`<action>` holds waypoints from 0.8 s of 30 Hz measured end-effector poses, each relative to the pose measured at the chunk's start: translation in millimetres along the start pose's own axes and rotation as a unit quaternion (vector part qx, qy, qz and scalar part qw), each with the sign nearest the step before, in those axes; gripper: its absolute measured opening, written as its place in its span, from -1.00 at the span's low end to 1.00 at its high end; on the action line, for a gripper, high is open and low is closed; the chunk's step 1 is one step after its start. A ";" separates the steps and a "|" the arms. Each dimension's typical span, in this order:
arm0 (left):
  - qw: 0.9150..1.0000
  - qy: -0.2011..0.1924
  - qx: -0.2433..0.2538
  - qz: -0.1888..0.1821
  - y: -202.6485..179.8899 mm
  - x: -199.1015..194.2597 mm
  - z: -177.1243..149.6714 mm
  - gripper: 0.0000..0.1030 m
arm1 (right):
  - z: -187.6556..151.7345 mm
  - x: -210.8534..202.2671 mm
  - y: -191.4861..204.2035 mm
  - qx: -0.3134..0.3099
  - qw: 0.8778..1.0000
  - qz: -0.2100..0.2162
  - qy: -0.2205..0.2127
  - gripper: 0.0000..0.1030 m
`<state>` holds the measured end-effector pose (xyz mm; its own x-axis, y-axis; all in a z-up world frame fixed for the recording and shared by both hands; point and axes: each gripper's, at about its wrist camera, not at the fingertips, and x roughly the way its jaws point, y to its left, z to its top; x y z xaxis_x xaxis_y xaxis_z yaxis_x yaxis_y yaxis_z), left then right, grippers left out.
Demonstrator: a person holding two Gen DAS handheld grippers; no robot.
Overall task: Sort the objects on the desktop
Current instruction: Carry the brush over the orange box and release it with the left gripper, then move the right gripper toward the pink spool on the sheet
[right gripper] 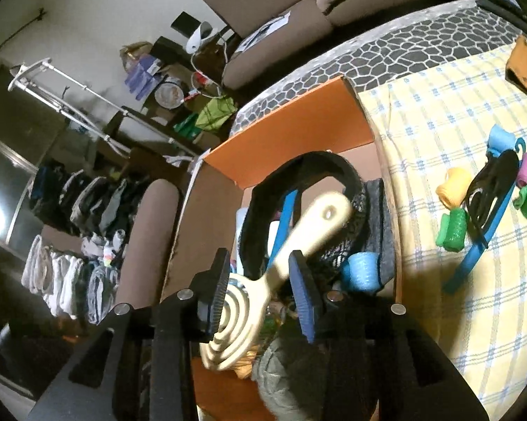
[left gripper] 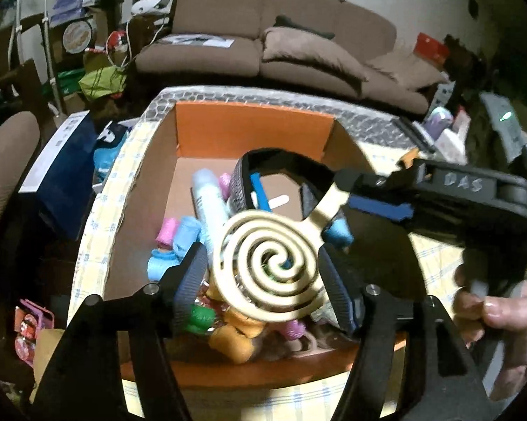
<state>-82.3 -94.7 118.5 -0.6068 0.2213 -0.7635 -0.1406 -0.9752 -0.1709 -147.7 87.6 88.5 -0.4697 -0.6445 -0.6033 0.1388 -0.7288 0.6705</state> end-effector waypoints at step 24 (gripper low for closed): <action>0.998 -0.045 -0.006 -0.039 -40.1 -7.5 11.8 1.00 | 16.7 -62.2 -28.5 -0.069 0.990 -0.110 -0.048 0.70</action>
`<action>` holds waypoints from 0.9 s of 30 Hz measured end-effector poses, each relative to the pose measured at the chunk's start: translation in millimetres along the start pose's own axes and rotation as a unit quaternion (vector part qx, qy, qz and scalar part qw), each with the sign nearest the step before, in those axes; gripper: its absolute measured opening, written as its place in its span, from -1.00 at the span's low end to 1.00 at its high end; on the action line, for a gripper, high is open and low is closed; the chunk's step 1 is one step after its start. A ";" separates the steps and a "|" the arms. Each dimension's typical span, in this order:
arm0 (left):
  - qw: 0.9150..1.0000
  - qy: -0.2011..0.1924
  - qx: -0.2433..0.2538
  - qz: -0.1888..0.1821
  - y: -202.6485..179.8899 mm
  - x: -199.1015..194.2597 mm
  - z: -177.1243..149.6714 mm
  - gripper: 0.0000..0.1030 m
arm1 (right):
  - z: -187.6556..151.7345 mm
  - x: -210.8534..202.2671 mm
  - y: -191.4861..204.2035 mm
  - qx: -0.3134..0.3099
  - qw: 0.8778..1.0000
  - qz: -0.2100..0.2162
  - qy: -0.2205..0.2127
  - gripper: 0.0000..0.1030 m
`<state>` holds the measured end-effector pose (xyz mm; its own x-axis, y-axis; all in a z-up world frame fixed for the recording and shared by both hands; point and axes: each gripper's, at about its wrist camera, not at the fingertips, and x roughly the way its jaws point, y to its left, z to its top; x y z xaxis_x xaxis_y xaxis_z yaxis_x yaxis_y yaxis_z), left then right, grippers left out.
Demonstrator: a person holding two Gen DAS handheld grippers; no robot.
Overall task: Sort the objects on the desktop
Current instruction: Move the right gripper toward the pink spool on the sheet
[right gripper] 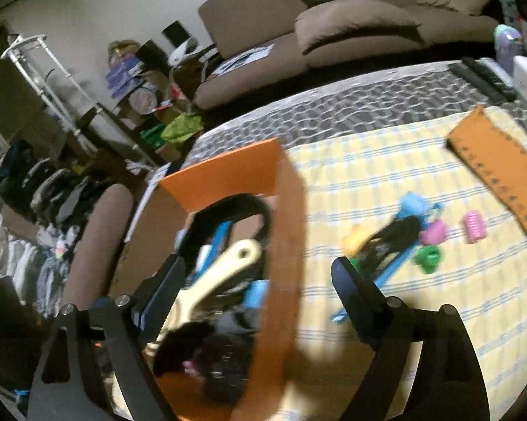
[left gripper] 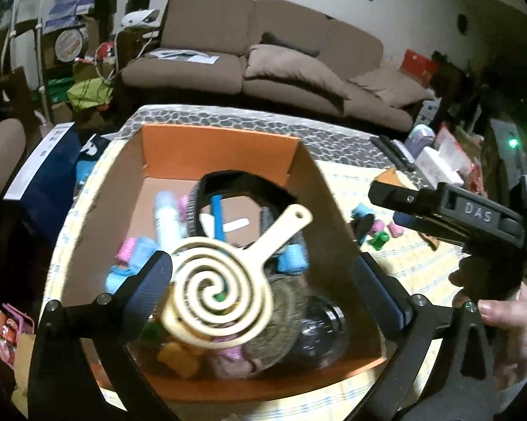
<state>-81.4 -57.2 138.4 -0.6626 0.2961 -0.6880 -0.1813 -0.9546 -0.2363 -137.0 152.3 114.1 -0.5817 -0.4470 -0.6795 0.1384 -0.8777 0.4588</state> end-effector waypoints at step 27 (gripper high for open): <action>0.988 0.044 0.149 -0.012 -164.0 72.9 -3.3 1.00 | 2.3 -67.8 -162.7 0.092 0.992 -0.087 -0.025 0.71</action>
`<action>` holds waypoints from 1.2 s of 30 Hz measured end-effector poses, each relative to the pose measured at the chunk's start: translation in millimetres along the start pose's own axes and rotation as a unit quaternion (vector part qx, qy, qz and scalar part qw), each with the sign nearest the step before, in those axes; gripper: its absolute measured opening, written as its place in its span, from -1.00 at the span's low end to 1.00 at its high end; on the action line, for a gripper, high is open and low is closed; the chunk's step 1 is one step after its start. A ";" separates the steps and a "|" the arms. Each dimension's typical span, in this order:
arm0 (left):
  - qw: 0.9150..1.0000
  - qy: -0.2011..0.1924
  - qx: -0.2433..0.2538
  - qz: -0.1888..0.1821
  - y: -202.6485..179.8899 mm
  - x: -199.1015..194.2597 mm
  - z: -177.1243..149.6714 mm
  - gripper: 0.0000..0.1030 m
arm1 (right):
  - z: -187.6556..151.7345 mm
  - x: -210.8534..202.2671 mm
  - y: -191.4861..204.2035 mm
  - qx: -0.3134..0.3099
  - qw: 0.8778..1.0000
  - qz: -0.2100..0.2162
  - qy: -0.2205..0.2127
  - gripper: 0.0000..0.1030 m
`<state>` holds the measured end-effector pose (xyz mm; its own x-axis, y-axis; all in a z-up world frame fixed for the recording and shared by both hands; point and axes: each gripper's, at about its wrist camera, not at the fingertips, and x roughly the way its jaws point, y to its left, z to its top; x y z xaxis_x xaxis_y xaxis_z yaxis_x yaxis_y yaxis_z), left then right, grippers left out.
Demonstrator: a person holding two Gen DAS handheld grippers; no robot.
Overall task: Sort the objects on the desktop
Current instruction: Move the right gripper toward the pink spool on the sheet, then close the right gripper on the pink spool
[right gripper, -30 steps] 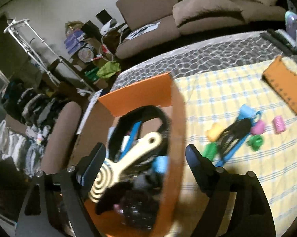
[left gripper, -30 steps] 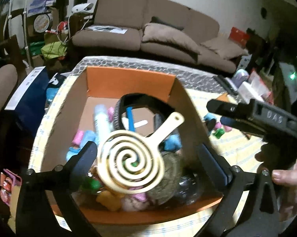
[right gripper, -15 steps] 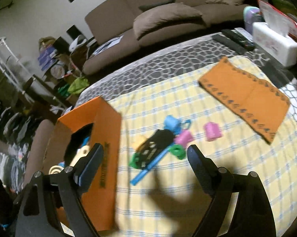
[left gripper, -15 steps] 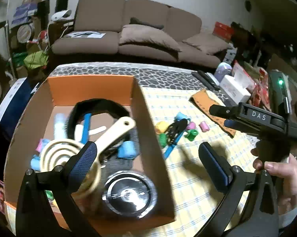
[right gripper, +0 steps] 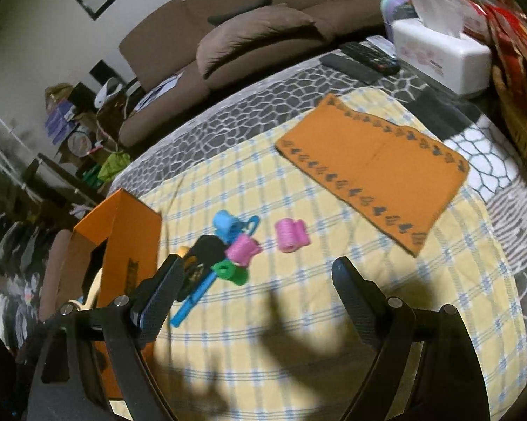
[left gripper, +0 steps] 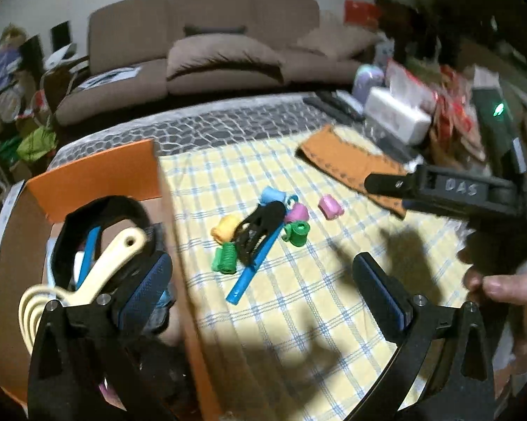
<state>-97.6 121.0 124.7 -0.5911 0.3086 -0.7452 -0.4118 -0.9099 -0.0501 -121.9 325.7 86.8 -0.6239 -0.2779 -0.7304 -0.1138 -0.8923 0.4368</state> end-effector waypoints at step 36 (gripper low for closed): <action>0.908 0.275 0.289 0.126 -31.9 158.6 43.3 0.20 | 23.1 102.3 -10.0 -0.068 0.995 -0.047 0.063 -0.06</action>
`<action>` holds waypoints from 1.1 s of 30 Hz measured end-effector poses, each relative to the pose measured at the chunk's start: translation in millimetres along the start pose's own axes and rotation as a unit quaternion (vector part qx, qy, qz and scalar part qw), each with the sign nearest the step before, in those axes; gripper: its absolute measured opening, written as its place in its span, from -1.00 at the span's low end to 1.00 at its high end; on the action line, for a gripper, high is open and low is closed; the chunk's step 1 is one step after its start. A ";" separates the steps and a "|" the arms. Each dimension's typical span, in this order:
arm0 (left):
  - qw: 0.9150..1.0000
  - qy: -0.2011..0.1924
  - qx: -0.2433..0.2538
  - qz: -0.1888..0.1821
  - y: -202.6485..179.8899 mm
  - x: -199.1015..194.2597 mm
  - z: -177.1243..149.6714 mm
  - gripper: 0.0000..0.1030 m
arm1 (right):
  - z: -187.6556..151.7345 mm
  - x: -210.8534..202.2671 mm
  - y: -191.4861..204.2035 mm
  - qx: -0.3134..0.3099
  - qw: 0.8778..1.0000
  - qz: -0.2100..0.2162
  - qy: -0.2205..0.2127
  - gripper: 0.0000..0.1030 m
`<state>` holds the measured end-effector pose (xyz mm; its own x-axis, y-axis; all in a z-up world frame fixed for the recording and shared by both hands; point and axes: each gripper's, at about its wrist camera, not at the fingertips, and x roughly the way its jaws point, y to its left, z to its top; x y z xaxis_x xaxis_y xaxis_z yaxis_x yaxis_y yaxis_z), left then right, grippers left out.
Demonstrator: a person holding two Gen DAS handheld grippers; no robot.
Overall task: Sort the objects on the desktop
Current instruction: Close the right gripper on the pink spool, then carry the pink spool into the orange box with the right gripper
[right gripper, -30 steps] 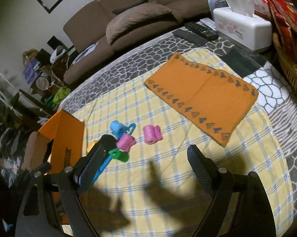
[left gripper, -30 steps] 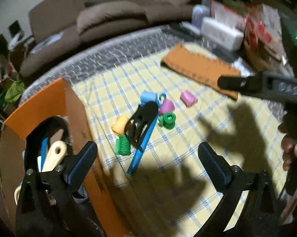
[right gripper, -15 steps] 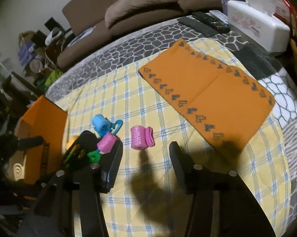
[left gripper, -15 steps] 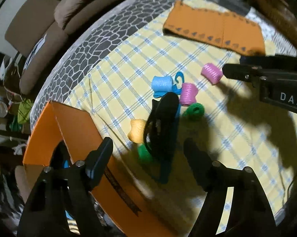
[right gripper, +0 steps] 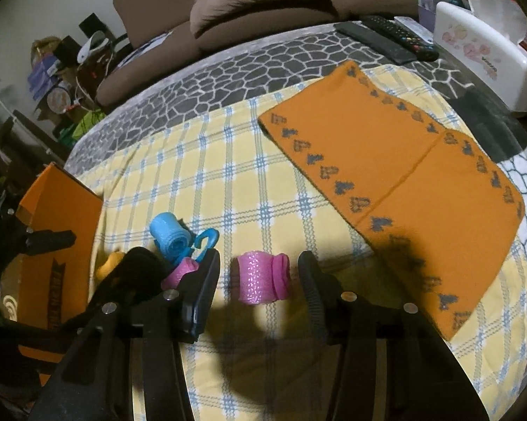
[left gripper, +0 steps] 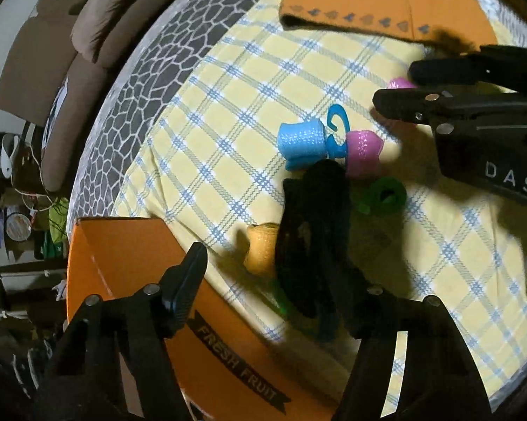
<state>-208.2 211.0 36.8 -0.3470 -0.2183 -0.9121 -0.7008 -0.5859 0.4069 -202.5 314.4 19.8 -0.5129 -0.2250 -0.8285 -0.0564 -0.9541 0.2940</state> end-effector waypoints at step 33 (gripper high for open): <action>0.983 -0.097 -0.132 -0.084 57.4 -80.4 -86.0 -0.67 | -11.7 -74.0 57.5 -0.009 0.996 0.087 -0.036 -0.47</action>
<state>-166.9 127.9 129.2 -0.3692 0.0368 -0.9286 -0.5816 -0.7885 0.2000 -157.8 273.9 92.5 -0.5730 -0.3726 -0.7300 0.0537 -0.9059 0.4202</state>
